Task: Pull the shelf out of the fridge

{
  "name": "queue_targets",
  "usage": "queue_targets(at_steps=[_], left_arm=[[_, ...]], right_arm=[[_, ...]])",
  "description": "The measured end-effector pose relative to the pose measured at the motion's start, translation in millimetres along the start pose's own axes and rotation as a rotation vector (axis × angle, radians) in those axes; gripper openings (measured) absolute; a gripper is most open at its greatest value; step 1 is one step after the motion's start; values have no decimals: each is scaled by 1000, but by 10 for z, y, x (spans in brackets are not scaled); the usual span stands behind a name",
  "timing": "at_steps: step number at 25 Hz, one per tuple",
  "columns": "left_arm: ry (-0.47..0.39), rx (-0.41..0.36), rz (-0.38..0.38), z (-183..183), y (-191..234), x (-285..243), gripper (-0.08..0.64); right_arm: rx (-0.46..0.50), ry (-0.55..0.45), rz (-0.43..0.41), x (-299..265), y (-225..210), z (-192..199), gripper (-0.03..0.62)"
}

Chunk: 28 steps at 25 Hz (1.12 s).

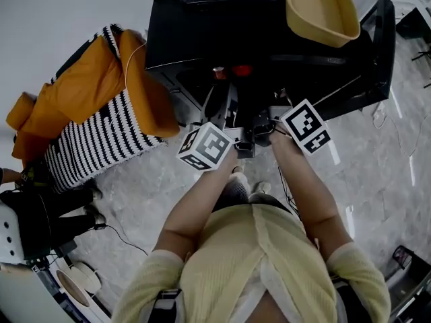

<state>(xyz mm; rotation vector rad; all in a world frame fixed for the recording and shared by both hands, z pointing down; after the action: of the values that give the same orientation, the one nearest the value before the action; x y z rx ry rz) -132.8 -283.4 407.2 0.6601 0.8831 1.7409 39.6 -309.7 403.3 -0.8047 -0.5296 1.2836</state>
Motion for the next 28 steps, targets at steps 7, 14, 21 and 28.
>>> queue_targets(at_steps=[7, 14, 21, 28], left_arm=[[4, 25, -7, 39, -4, 58, 146], [1, 38, -4, 87, -29, 82, 146], [-1, 40, -2, 108, -50, 147, 146], [-5, 56, -2, 95, -39, 198, 146]], right_arm=[[-4, 1, 2, 175, 11, 40, 109], [-5, 4, -3, 341, 2, 59, 109], [5, 4, -11, 502, 3, 73, 109], [6, 12, -9, 664, -8, 119, 109]])
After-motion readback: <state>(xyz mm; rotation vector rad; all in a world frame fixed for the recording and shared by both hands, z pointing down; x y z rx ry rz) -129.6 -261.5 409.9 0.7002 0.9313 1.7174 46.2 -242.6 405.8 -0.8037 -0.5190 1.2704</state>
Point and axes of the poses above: the fingertips, and each gripper's own axes: x backward along the fingers, y to its left, z out of its underside, the point moved 4 cm from there along x, backward along the fingers, and after that the axes turned 5 degrees about x, right-handed, at the moved point
